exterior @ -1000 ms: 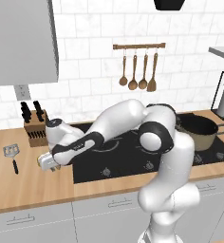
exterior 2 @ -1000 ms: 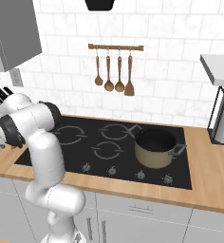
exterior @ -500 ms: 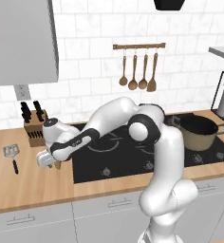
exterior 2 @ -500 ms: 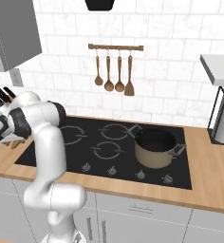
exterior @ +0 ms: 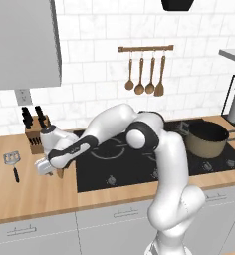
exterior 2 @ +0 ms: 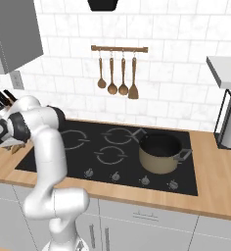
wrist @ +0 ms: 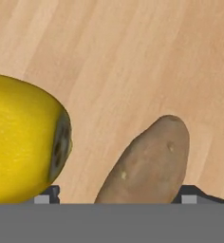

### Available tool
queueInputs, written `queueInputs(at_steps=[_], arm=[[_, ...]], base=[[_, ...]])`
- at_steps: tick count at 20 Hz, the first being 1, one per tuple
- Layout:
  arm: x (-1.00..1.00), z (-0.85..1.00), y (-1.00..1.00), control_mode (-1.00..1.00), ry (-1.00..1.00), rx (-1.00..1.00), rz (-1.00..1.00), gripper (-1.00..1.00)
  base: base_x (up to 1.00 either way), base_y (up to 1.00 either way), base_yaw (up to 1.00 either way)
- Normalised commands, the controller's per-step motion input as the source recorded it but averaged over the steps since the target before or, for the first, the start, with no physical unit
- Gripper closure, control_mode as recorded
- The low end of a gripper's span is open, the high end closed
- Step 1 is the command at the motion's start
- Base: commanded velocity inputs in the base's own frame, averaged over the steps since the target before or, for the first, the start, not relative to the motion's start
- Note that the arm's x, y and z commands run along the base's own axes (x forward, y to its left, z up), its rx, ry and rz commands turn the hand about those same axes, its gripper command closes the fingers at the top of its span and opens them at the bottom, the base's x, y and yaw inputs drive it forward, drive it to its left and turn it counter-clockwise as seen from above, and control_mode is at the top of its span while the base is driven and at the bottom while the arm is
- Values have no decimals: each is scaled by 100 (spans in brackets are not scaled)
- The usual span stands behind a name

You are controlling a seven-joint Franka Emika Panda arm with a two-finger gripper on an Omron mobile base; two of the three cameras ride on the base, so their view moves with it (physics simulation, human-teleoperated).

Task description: Put the lemon and sweet potato in the pot. Retrieve the spatula and lightly stir the vegetables in the pot.

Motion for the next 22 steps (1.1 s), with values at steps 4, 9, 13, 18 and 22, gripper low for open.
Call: queueInputs(at_steps=[4,9,13,18,22], arm=[[-10,-13,-4,-100,0,0,-3,100],[-40,-5,-41,-100,-4,2,-7,100],[-71,53,-64,-100,-22,11,-3,100],[-56,100,-87,-100,-26,25,0,100],[-19,100,-100,-100,-10,30,-3,100]], base=[[0,0,0],[0,0,0],[0,0,0],[0,0,0],[0,0,0]])
